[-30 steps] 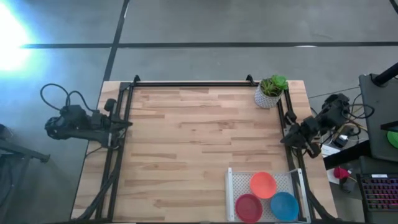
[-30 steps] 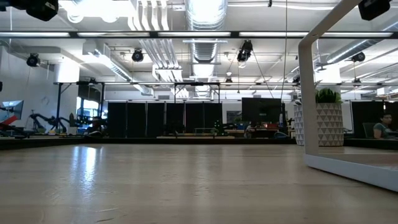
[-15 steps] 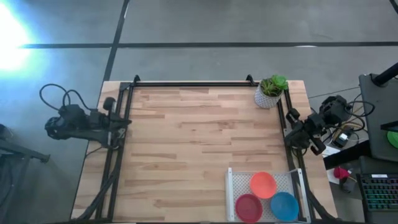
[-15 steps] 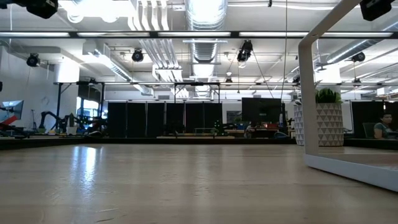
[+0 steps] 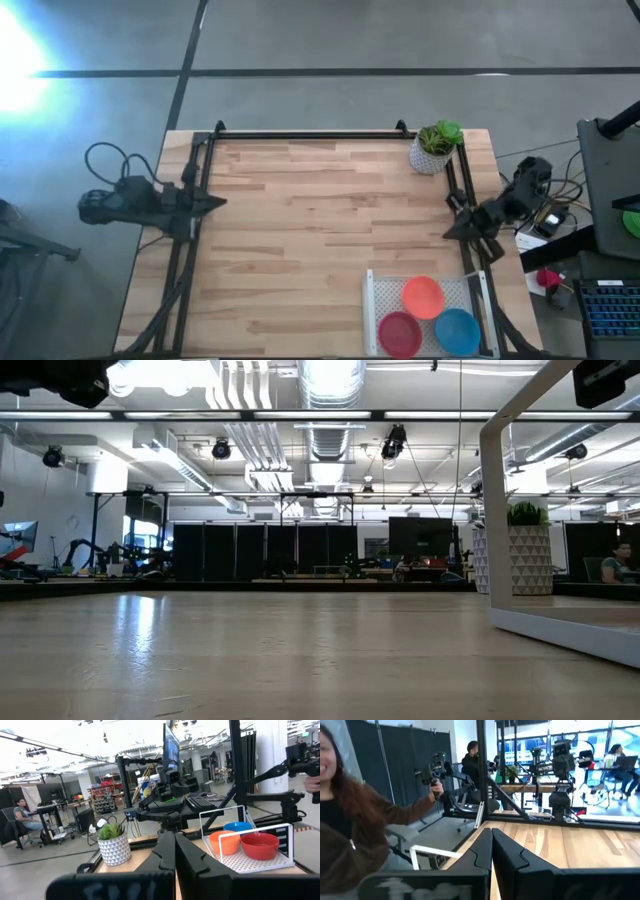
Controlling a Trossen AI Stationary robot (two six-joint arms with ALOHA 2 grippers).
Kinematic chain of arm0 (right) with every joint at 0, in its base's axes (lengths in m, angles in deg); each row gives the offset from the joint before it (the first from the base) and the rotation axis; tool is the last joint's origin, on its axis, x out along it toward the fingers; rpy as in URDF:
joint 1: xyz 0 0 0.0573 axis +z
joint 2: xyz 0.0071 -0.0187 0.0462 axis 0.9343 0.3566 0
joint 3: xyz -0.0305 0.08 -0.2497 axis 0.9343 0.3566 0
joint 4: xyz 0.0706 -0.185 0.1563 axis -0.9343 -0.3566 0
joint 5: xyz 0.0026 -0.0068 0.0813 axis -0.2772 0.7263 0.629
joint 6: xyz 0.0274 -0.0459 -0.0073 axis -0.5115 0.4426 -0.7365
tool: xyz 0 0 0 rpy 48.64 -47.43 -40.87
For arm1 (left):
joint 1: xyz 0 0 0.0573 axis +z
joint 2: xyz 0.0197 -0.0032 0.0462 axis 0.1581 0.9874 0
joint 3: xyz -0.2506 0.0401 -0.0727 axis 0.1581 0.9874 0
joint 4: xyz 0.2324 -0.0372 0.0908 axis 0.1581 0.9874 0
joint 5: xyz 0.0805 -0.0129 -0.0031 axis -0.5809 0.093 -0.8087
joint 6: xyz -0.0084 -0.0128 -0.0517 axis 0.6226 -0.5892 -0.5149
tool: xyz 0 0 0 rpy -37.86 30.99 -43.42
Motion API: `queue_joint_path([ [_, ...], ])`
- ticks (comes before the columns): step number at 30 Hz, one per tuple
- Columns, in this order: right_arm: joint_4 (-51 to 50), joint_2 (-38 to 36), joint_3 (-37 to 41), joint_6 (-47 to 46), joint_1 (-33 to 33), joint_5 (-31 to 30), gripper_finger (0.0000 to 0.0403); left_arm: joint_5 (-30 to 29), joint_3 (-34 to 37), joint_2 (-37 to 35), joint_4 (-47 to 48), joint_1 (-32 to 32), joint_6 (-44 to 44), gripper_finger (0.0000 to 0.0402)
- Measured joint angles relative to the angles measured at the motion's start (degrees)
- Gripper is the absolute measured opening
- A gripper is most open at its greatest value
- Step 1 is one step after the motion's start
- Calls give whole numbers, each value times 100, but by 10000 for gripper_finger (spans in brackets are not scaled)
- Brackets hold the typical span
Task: Pick & Place Mini bowls
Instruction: Return to Home Position
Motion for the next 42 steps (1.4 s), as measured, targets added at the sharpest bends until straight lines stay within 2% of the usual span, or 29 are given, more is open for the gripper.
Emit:
queue_joint_path([
  [9, 709, -14, 912, 351, 0, -8, 8, 2, 747, -2, -573, -2, -133, 0],
  [19, 763, -17, 1291, 371, 0, -151, 8, 2, 1497, -2, -1412, 0, -223, 0],
  [26, 1270, -17, 1779, 245, 0, -171, 8, 3, 2103, -2, -2165, 0, -267, 0],
  [29, 1621, 38, 1887, 399, -2, -206, 8, 4, 2105, -2, -2153, 0, -299, 0],
  [42, 1627, 288, 1896, 1146, 0, -206, 8, -223, 2110, 4, -2197, 2, -553, 0],
])
